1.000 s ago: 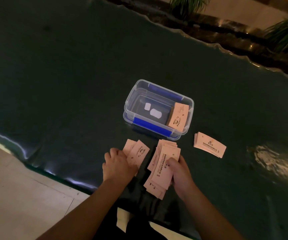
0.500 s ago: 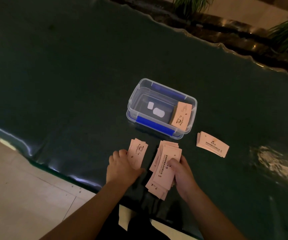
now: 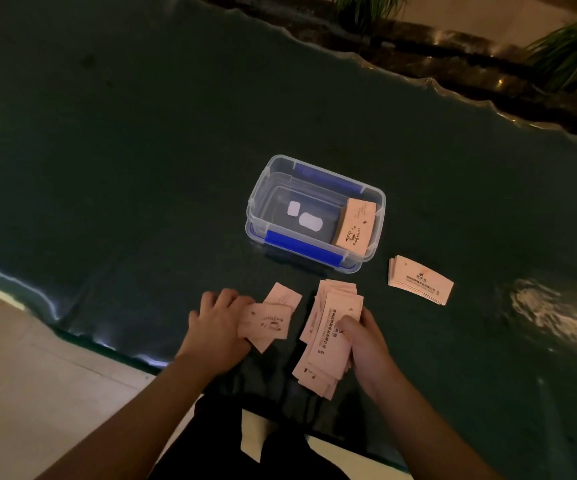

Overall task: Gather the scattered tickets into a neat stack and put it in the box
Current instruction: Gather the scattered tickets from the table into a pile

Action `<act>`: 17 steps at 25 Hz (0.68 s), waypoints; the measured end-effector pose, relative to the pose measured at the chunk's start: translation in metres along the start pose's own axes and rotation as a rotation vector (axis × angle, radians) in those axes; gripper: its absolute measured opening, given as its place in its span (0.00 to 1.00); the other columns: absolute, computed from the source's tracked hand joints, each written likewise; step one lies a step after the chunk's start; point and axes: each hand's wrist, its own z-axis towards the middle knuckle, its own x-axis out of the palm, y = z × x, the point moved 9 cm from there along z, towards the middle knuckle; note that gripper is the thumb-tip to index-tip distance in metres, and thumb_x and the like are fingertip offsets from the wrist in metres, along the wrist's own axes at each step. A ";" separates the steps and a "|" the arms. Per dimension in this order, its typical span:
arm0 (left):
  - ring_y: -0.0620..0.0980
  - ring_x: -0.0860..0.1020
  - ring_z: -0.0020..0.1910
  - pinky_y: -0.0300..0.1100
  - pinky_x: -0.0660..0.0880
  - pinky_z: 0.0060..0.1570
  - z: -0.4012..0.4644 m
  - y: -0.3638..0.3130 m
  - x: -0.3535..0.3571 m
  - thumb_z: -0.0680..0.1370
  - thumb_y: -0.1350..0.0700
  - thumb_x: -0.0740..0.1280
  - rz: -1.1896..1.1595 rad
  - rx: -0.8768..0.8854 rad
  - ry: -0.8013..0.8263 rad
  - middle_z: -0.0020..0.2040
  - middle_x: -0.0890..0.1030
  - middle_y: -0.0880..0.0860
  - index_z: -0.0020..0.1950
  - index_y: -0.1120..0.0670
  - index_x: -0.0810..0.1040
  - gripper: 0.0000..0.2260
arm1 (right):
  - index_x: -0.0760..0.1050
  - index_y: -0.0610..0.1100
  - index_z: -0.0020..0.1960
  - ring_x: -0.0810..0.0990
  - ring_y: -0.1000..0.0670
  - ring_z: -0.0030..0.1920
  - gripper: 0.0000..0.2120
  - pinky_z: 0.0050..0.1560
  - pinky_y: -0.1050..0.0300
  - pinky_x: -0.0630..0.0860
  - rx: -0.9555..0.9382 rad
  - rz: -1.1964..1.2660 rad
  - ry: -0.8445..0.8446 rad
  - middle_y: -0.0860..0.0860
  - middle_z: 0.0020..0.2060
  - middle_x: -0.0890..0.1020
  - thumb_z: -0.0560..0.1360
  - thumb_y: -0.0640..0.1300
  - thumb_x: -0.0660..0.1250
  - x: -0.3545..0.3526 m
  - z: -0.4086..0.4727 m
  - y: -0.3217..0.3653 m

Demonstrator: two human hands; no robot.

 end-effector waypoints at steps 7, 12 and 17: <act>0.52 0.51 0.83 0.65 0.53 0.77 0.039 -0.054 -0.011 0.76 0.55 0.74 0.269 0.494 0.104 0.84 0.57 0.43 0.80 0.36 0.59 0.39 | 0.72 0.56 0.75 0.88 0.44 0.58 0.22 0.57 0.35 0.85 0.025 -0.005 0.030 0.47 0.61 0.86 0.83 0.43 0.64 0.002 0.004 -0.005; 0.54 0.66 0.76 0.53 0.73 0.70 0.037 -0.025 -0.010 0.78 0.59 0.70 -0.248 -0.022 -0.047 0.76 0.68 0.52 0.79 0.48 0.67 0.29 | 0.76 0.55 0.70 0.91 0.46 0.53 0.18 0.53 0.39 0.86 0.045 0.076 0.089 0.46 0.57 0.89 0.82 0.43 0.64 0.018 0.008 -0.013; 0.51 0.77 0.63 0.49 0.78 0.62 0.016 -0.017 0.009 0.81 0.56 0.67 -0.571 -0.236 -0.054 0.67 0.77 0.54 0.73 0.54 0.75 0.20 | 0.75 0.54 0.68 0.90 0.45 0.53 0.16 0.53 0.40 0.87 0.079 -0.069 0.078 0.47 0.56 0.88 0.81 0.44 0.67 0.052 0.007 -0.013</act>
